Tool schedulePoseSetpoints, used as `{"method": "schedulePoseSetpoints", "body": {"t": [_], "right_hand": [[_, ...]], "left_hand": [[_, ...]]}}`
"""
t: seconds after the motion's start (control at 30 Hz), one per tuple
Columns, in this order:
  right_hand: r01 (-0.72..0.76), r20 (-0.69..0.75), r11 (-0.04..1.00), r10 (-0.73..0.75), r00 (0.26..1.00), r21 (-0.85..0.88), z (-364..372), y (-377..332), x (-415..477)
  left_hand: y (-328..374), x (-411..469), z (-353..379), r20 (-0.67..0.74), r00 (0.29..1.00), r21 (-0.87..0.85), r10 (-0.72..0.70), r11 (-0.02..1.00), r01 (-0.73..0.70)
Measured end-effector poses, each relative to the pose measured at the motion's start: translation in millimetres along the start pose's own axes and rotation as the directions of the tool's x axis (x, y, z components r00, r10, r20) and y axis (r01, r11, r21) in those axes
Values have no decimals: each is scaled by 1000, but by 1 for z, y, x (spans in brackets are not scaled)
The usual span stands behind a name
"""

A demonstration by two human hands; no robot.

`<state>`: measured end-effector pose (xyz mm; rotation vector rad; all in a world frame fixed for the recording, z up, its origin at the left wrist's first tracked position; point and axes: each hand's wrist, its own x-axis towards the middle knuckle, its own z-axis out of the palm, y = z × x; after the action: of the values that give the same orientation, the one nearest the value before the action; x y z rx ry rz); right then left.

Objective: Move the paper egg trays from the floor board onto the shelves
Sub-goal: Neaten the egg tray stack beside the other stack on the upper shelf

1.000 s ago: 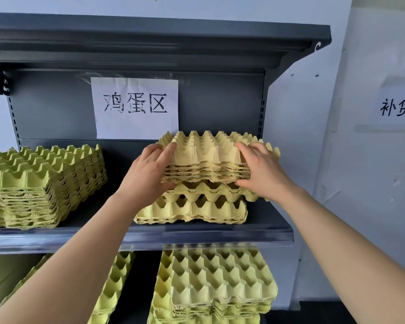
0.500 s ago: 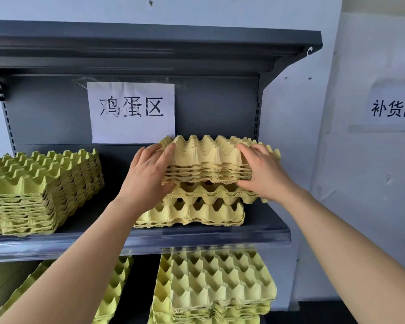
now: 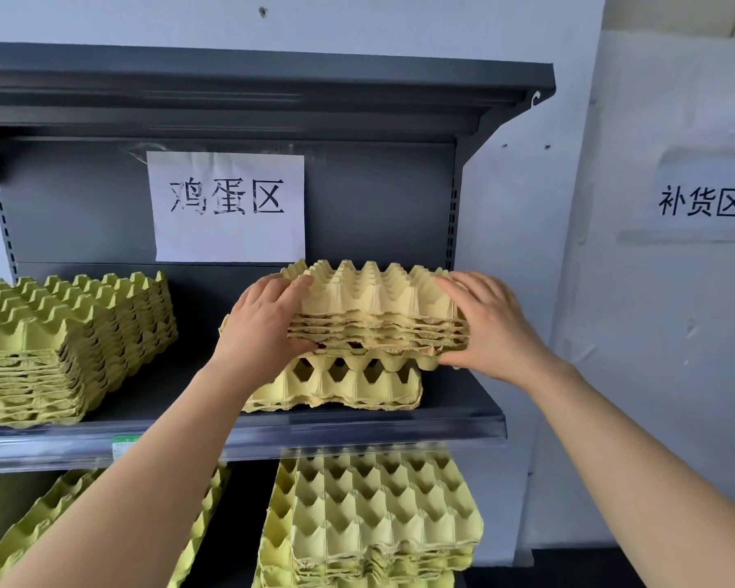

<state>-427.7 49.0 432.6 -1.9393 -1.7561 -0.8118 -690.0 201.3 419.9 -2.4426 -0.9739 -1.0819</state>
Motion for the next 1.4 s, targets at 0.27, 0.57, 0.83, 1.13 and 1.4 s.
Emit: {"method": "schedulePoseSetpoints", "body": {"t": [0.27, 0.57, 0.83, 1.13, 1.4], "right_hand": [[-56, 27, 966, 51, 998, 251, -8, 8, 0], [129, -152, 974, -101, 983, 186, -41, -26, 23], [222, -199, 929, -168, 965, 295, -42, -37, 22], [98, -115, 901, -55, 992, 422, -30, -17, 23], [104, 23, 975, -111, 994, 196, -34, -4, 7]], "left_hand": [[53, -4, 7, 17, 998, 218, 57, 974, -59], [35, 19, -32, -91, 985, 237, 146, 964, -121], [24, 7, -32, -36, 996, 154, 87, 985, -81], [21, 13, -37, 18, 996, 195, 90, 977, -91], [50, 9, -19, 31, 994, 187, 103, 976, -107]]}}
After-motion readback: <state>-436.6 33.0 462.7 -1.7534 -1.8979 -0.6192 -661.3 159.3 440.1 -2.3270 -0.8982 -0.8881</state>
